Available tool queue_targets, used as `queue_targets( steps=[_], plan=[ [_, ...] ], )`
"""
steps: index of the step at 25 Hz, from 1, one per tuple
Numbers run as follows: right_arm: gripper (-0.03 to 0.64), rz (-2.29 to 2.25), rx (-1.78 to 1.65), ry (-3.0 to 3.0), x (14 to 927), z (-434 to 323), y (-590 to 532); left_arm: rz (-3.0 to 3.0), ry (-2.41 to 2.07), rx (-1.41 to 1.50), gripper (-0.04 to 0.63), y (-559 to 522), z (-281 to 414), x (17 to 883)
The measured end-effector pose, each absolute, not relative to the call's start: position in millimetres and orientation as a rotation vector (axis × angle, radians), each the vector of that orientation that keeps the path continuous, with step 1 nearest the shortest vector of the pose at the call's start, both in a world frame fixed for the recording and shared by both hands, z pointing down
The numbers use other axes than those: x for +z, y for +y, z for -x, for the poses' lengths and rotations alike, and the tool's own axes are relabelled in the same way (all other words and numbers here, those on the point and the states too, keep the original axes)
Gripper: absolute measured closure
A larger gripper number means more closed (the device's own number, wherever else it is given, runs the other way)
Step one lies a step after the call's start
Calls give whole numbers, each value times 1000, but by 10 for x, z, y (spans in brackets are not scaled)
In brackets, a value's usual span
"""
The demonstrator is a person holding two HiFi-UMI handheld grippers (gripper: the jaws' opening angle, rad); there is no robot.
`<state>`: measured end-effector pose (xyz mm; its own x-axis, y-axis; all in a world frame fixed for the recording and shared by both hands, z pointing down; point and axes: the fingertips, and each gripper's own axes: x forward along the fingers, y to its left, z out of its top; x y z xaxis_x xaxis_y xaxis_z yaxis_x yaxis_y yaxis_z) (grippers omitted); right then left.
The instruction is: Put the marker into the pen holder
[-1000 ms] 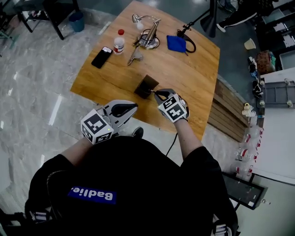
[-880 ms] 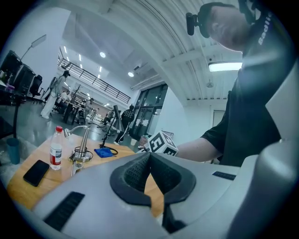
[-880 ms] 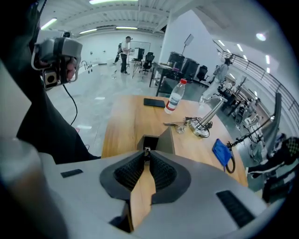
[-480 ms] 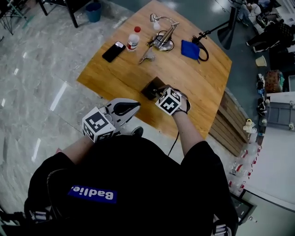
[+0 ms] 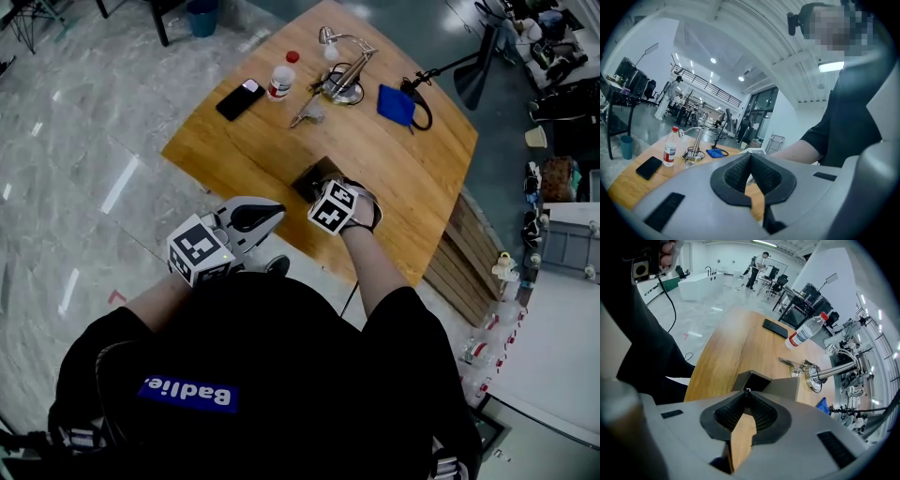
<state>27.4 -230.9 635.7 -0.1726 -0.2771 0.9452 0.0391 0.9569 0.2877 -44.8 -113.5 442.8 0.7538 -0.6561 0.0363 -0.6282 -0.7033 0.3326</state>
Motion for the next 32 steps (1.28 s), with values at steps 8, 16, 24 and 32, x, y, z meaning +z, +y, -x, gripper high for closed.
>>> queue_targets(
  steps=[8, 16, 24, 32],
  plan=[
    [573, -179, -291, -1727, 6453, -252, -2240, -2638, -949, -97, 586, -1138, 364, 4432],
    [552, -262, -253, -1805, 6253, -365, -2209, -2644, -906, -78, 586, -1143, 283, 4408],
    [552, -426, -140, -2050, 5702, -348, -1946, -2680, -836, -54, 586, -1177, 131, 4346],
    [554, -621, 187, -2457, 4996, -327, -1627, -2721, -733, -7, 586, -1185, -101, 4297]
  ],
)
